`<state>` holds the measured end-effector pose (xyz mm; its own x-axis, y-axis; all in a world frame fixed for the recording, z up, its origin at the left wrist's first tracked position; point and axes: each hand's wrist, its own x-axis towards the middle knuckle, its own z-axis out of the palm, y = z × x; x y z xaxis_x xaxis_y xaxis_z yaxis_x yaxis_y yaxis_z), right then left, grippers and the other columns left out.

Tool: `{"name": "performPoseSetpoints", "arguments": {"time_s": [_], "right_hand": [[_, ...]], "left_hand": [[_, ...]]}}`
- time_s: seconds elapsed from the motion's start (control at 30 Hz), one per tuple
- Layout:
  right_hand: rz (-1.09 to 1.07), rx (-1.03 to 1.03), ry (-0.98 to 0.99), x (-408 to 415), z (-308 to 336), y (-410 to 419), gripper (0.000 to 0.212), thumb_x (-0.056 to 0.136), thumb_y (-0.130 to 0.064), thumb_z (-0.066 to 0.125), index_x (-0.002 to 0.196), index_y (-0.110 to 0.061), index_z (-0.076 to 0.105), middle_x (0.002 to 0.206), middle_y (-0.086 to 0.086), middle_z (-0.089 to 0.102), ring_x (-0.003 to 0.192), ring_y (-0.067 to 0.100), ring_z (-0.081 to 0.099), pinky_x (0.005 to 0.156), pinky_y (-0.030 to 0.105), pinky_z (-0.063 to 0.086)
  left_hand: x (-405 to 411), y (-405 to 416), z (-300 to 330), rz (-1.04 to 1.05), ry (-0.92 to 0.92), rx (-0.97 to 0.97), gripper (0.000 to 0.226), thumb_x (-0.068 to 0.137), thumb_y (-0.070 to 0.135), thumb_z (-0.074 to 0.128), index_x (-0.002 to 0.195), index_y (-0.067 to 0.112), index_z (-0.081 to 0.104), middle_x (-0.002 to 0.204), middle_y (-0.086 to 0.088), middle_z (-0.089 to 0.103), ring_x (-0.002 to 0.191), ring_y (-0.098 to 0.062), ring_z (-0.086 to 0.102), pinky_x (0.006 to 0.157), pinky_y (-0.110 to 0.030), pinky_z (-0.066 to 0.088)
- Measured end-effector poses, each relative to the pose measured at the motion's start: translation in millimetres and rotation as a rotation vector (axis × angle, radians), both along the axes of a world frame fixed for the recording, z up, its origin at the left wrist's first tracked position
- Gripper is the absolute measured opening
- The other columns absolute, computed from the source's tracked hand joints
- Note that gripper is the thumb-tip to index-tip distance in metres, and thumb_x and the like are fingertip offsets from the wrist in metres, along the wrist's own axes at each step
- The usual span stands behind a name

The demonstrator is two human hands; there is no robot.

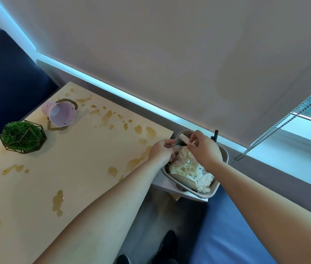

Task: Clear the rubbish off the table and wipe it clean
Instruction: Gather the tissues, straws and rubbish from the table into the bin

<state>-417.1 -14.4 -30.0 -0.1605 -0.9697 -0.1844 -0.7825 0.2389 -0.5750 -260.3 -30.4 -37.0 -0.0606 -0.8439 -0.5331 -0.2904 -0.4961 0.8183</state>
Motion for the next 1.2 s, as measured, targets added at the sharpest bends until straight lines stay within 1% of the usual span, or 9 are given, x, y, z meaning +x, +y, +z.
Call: {"name": "performPoseSetpoints", "arguments": {"time_s": [0.03, 0.1, 0.2, 0.3, 0.37, 0.53, 0.63, 0.87, 1.2], "right_hand": [[-0.001, -0.012, 0.045, -3, -1, -4, 0.007, 0.092, -0.02, 0.058, 0.095, -0.024, 0.054, 0.086, -0.002, 0.06, 0.07, 0.021, 0.058, 0.058, 0.034, 0.047], [0.014, -0.007, 0.144, -8, -7, -9, 0.008, 0.094, -0.02, 0.056, 0.1, -0.021, 0.06, 0.1, 0.003, 0.057, 0.078, 0.023, 0.057, 0.059, 0.03, 0.043], [0.094, 0.097, 0.238, -11, -15, -13, 0.022, 0.099, -0.027, 0.05, 0.108, -0.018, 0.067, 0.115, 0.006, 0.054, 0.098, 0.026, 0.056, 0.076, 0.035, 0.048], [0.204, 0.184, 0.383, -6, -12, -11, 0.038, 0.102, -0.034, 0.032, 0.103, -0.024, 0.069, 0.121, 0.005, 0.054, 0.116, 0.028, 0.043, 0.097, 0.042, 0.036], [0.226, 0.145, 0.441, 1, -7, -10, 0.039, 0.101, -0.033, 0.03, 0.103, -0.03, 0.068, 0.125, 0.003, 0.053, 0.118, 0.028, 0.039, 0.1, 0.043, 0.03], [0.235, 0.037, 0.355, 34, 10, -8, 0.038, 0.1, -0.033, 0.033, 0.125, -0.028, 0.061, 0.137, 0.001, 0.05, 0.126, 0.025, 0.038, 0.107, 0.042, 0.026], [0.289, 0.04, 0.25, 66, 25, 1, 0.038, 0.1, -0.035, 0.037, 0.132, -0.028, 0.056, 0.143, -0.001, 0.047, 0.135, 0.023, 0.033, 0.113, 0.041, 0.02], [0.563, 0.08, 0.218, 170, 53, 32, 0.049, 0.101, -0.046, 0.035, 0.149, -0.032, 0.034, 0.159, -0.005, 0.026, 0.148, 0.019, 0.013, 0.12, 0.04, 0.003], [0.919, 0.04, 0.26, 335, 77, 104, 0.057, 0.102, -0.049, 0.031, 0.155, -0.031, 0.017, 0.163, -0.007, 0.01, 0.15, 0.013, 0.002, 0.121, 0.042, -0.004]], "left_hand": [[2, -1, 0, -0.005, -0.021, -0.012, 0.027, 0.093, 0.019, 0.063, 0.12, 0.019, 0.06, 0.105, -0.001, 0.067, 0.089, -0.019, 0.067, 0.078, -0.03, 0.056], [5, -2, 1, -0.021, -0.068, -0.035, 0.025, 0.095, 0.019, 0.058, 0.12, 0.021, 0.06, 0.105, 0.0, 0.067, 0.09, -0.019, 0.067, 0.075, -0.027, 0.056], [12, -1, 1, -0.034, -0.096, -0.068, 0.022, 0.096, 0.019, 0.056, 0.117, 0.024, 0.061, 0.103, 0.002, 0.066, 0.089, -0.016, 0.067, 0.078, -0.028, 0.057], [21, 0, 3, -0.044, -0.112, -0.09, 0.018, 0.095, 0.021, 0.056, 0.111, 0.03, 0.062, 0.102, 0.004, 0.067, 0.09, -0.014, 0.067, 0.086, -0.033, 0.057], [29, 3, 7, -0.048, -0.135, -0.11, 0.019, 0.095, 0.022, 0.054, 0.109, 0.032, 0.062, 0.103, 0.004, 0.067, 0.092, -0.015, 0.066, 0.088, -0.034, 0.056], [57, 14, 24, -0.03, -0.2, -0.178, 0.021, 0.096, 0.024, 0.052, 0.112, 0.033, 0.064, 0.104, 0.01, 0.062, 0.092, -0.008, 0.059, 0.073, -0.021, 0.045], [84, 27, 34, -0.028, -0.284, -0.228, 0.021, 0.098, 0.027, 0.051, 0.115, 0.033, 0.063, 0.108, 0.012, 0.06, 0.089, -0.003, 0.056, 0.071, -0.021, 0.044], [186, 76, 52, -0.02, -0.576, -0.258, 0.038, 0.097, 0.039, 0.053, 0.133, 0.029, 0.053, 0.133, 0.001, 0.054, 0.126, -0.022, 0.046, 0.1, -0.036, 0.041], [333, 191, 80, 0.143, -0.767, -0.211, 0.047, 0.097, 0.045, 0.051, 0.14, 0.026, 0.049, 0.141, -0.004, 0.051, 0.131, -0.026, 0.044, 0.104, -0.04, 0.042]]}}
